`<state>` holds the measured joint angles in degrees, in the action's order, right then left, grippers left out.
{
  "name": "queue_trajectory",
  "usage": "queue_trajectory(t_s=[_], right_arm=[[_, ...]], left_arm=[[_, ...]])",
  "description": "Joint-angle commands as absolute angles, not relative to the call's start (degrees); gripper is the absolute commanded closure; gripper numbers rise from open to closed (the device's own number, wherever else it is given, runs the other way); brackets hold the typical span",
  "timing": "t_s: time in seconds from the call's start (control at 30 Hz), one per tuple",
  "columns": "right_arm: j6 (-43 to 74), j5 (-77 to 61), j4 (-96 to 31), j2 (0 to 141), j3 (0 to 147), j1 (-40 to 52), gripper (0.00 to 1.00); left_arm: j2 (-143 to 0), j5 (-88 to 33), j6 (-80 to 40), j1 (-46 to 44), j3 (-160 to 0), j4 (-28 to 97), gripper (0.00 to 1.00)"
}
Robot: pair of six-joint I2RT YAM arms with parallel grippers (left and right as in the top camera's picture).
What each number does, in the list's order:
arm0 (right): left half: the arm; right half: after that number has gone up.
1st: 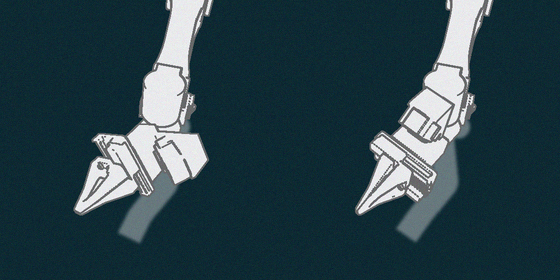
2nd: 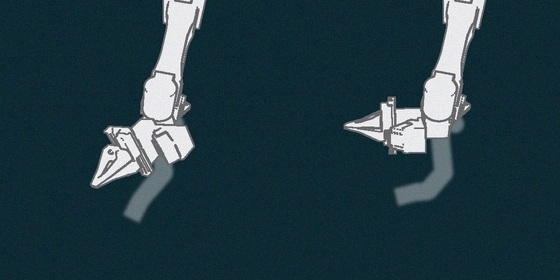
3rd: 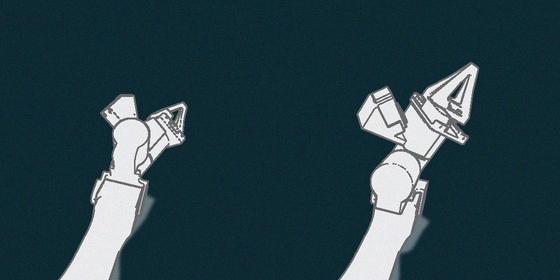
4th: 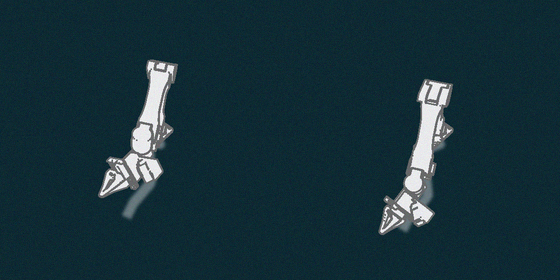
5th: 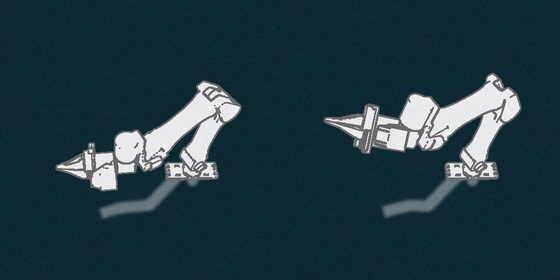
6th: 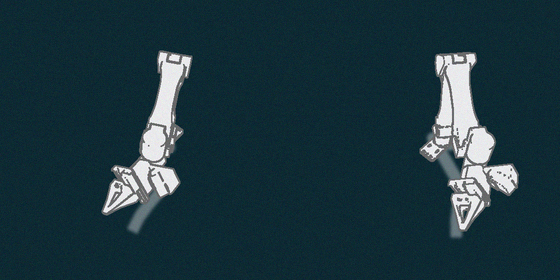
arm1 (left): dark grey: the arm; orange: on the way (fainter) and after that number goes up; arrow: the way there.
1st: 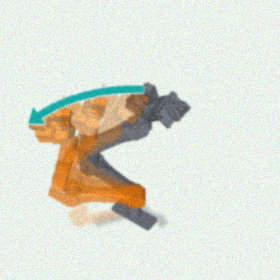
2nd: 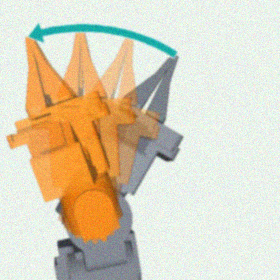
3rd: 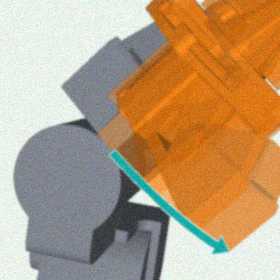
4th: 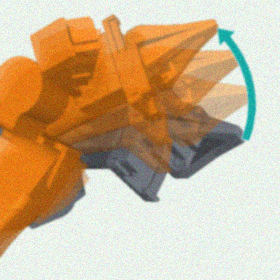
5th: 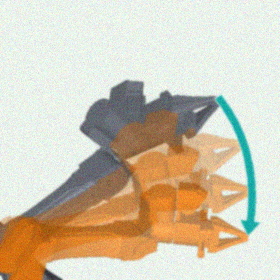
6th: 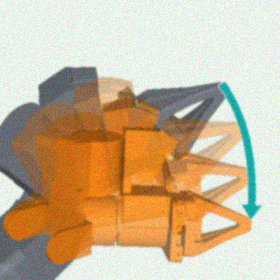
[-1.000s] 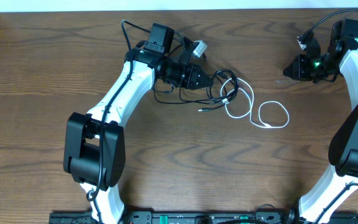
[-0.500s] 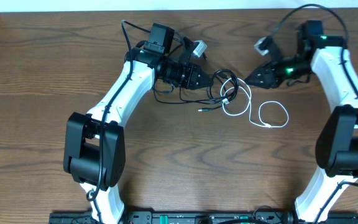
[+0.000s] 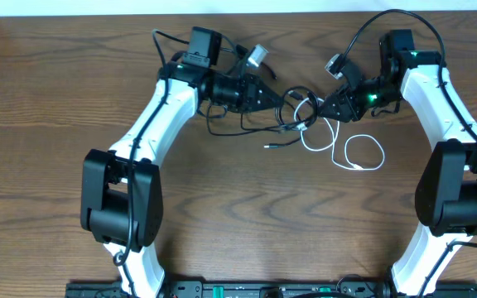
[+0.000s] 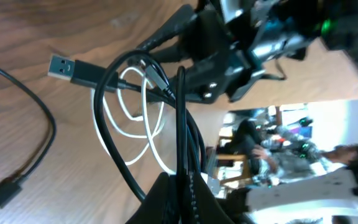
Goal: Untangle cables
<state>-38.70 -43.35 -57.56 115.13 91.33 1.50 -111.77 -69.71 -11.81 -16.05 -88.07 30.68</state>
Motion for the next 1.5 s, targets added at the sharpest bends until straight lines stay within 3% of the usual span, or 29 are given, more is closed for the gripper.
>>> queue_trajectory(t_s=[0.0,0.07,0.27,0.33,0.47,0.6,0.9,1.47], right_arm=[[-39.72,-43.86,-56.93,115.46,90.98,2.09,0.6],[-39.59,-44.12,-56.16,115.46,90.98,2.26,0.64],[-34.65,-44.86,-52.21,115.46,90.98,2.35,0.99],[-29.3,-41.74,-50.24,115.46,90.98,2.17,0.99],[-7.84,-25.06,-44.82,115.46,90.15,0.6,0.99],[1.21,-19.59,-43.22,115.46,87.7,-3.6,0.99],[4.67,-20.51,-43.92,115.44,84.58,-11.62,0.99],[-6.48,-29.12,-49.43,112.01,84.64,-10.59,0.97]], left_arm=[[-111.55,-75.09,-16.88,-15.0,-88.25,30.13,0.93],[-111.55,-75.35,-17.08,-15.0,-88.25,30.09,0.93],[-111.55,-75.44,-17.08,-15.0,-88.25,30.06,0.92],[-111.55,-75.4,-17.06,-15.0,-88.25,30.04,0.93],[-111.55,-74.98,-17.08,-15.0,-88.25,29.23,0.93],[-111.55,-73.91,-17.06,-14.57,-88.25,29.21,0.93],[-111.55,-73.91,-17.06,-11.33,-88.25,29.23,0.93],[-111.55,-63.75,-17.04,-11.2,-88.25,29.47,0.93]])
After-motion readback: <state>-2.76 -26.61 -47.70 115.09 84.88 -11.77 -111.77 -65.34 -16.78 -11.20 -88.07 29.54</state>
